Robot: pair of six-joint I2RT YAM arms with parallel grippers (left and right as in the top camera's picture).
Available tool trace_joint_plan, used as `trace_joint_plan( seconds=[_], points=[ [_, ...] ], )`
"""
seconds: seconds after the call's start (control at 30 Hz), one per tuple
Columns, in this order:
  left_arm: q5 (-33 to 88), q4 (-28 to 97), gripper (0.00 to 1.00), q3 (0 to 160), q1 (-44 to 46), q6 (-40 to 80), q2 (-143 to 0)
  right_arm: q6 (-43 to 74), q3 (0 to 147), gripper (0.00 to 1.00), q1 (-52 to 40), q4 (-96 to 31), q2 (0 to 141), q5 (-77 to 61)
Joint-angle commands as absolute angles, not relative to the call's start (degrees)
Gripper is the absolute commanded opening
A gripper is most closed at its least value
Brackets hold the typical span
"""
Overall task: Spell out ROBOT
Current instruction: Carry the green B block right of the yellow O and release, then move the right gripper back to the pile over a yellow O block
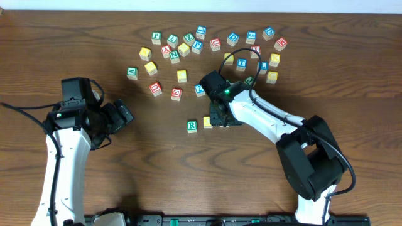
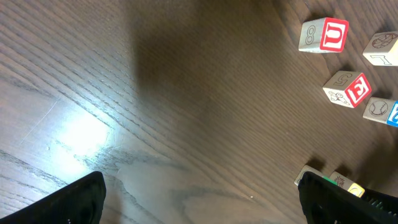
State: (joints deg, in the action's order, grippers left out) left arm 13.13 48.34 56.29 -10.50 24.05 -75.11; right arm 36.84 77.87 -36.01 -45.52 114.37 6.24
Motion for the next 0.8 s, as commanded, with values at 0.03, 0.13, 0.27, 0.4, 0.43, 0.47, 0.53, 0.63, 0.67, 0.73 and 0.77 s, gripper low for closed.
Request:
trace_joint_plan(
  seconds=[0.03, 0.13, 0.27, 0.4, 0.43, 0.47, 0.53, 0.63, 0.67, 0.73, 0.77],
  points=[
    [12.36, 48.36, 0.98, 57.23, -10.7, 24.32, -74.85, 35.9, 79.2, 0.51, -34.87, -45.65, 114.76, 7.4],
    [12.36, 48.36, 0.98, 57.23, -10.7, 24.34, -74.85, 35.9, 79.81, 0.52, -34.22, -45.63, 114.76, 7.38],
    [12.36, 48.36, 0.98, 57.23, -10.7, 24.34, -74.85, 35.42, 81.21, 0.53, -33.19, -45.43, 114.76, 7.35],
    [12.36, 48.36, 0.97, 57.23, -10.7, 24.34, -74.85, 33.04, 84.05, 0.53, -31.97, -45.43, 114.76, 7.33],
    [12.36, 48.36, 0.97, 57.23, -10.7, 24.34, -74.85, 32.64, 85.01, 0.53, -31.73, -45.41, 114.76, 7.33],
    [12.36, 48.36, 0.98, 57.23, -10.7, 24.34, -74.85, 32.21, 86.08, 0.54, -31.44, -45.23, 114.76, 7.35],
    [12.36, 48.34, 0.98, 57.23, -10.7, 24.34, -74.85, 30.28, 87.92, 0.56, -30.85, -43.83, 114.76, 7.42],
    [12.36, 48.36, 0.97, 57.23, -10.7, 24.34, -74.85, 29.04, 89.8, 0.59, -29.82, -40.05, 114.76, 9.19],
    [12.36, 48.36, 0.98, 57.23, -10.7, 24.32, -74.85, 29.04, 90.08, 0.59, -29.45, -38.5, 114.76, 10.5],
    [12.36, 48.36, 0.97, 57.23, -10.7, 24.34, -74.85, 29.06, 90.17, 0.59, -28.4, -34.02, 114.76, 13.74],
    [12.36, 48.36, 0.98, 57.23, -10.7, 24.32, -74.85, 29.08, 90.15, 0.6, -27.94, -32.18, 114.76, 14.66]
  ],
)
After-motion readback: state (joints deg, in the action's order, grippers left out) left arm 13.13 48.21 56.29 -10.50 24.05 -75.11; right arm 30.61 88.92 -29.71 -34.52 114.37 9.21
